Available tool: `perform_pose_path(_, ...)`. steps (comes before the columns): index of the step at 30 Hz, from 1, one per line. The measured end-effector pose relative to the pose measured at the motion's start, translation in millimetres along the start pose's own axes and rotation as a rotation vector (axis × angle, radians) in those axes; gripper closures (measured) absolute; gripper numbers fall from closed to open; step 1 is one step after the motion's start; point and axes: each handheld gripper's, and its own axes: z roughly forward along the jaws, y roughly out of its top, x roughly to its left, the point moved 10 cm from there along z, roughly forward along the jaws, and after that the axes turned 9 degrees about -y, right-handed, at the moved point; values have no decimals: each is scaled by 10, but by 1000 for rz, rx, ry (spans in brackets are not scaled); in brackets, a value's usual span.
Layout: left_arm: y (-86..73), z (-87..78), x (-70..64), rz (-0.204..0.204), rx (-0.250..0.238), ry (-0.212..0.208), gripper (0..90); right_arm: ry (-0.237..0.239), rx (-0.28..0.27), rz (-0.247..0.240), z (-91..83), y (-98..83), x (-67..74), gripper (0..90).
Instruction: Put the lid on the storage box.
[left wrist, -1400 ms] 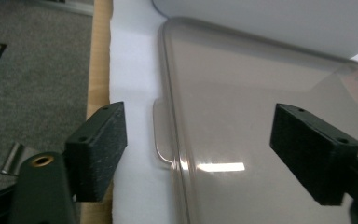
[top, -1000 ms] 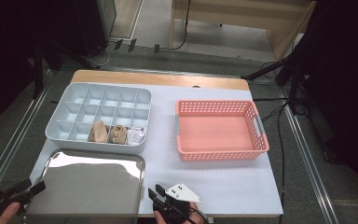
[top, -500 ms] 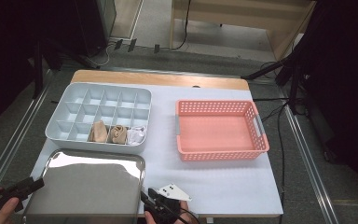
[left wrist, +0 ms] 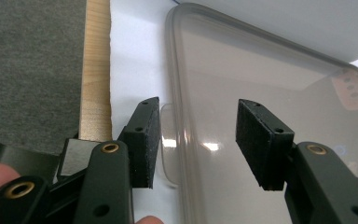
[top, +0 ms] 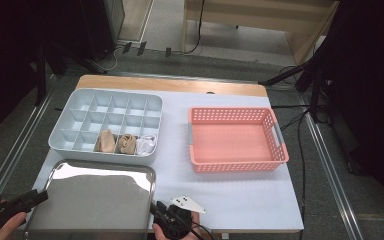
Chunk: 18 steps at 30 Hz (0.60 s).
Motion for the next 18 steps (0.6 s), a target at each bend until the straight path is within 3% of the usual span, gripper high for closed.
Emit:
perform_pose_path(1,-1,-2,2,-1,0,-2,513,0,0,0,0,0,0,760)
perform_pose_path(2,-1,-9,9,-18,-3,-5,526,8,18,48,7,5,-3,779)
perform_pose_path(5,-3,-17,21,-40,-21,-1,567,17,30,93,16,12,-7,792)
perform_pose_path(10,-27,-16,0,-72,-25,-29,622,43,33,133,17,16,-19,790)
perform_pose_path(15,-28,-20,13,-74,-26,-41,636,59,45,153,24,24,-23,798)
perform_pose_path(16,-28,-20,13,-74,-26,-41,640,73,43,165,25,29,-27,716)
perform_pose_path(17,-34,-25,11,-71,-24,-49,643,124,43,190,16,43,11,642)
perform_pose_path(18,-36,-26,11,-68,-23,-51,645,125,46,192,14,44,17,666)
